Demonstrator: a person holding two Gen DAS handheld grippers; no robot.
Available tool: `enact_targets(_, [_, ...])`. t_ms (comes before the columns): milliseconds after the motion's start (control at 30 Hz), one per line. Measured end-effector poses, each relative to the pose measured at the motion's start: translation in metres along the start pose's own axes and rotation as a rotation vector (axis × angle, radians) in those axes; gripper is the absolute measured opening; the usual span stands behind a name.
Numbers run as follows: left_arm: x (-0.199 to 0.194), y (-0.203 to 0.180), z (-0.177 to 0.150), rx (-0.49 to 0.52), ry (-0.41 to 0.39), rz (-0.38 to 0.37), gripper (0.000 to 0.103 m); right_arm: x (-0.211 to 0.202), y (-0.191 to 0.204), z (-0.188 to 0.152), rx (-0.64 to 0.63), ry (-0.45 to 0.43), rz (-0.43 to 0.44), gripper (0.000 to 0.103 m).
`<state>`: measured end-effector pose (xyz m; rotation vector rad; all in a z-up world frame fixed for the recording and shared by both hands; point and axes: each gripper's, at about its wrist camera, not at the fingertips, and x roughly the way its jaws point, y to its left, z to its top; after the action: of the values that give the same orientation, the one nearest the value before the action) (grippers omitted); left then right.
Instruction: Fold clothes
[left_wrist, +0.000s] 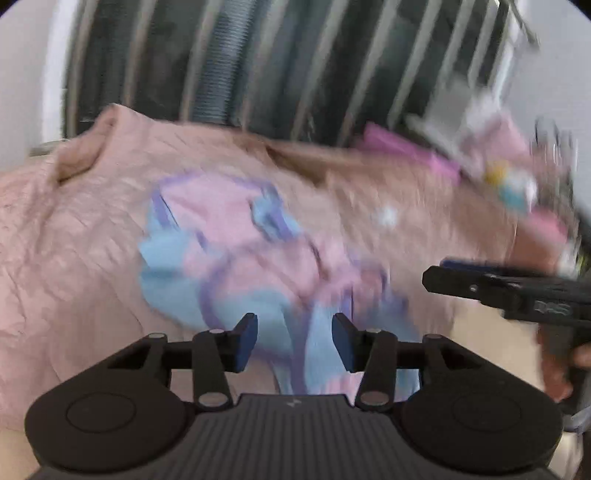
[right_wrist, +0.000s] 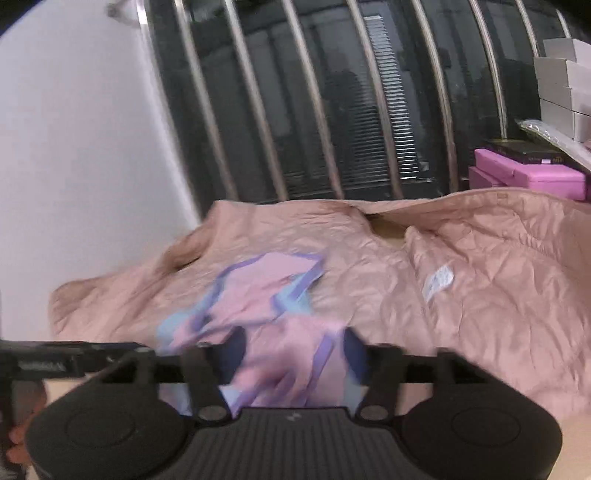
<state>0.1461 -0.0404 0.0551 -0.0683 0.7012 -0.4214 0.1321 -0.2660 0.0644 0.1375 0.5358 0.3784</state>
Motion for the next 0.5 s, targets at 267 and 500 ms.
enact_targets(267, [0.043,-0.010,-0.002,0.011,0.073,0.131,0.001,0.038,0.055,-0.048,-0.268,0.164,-0.059,0.039])
enact_targets(500, [-0.062,-0.018,-0.038,0.035,-0.135,0.291,0.001,-0.008,0.058,-0.052,-0.227,0.119,-0.116,0.002])
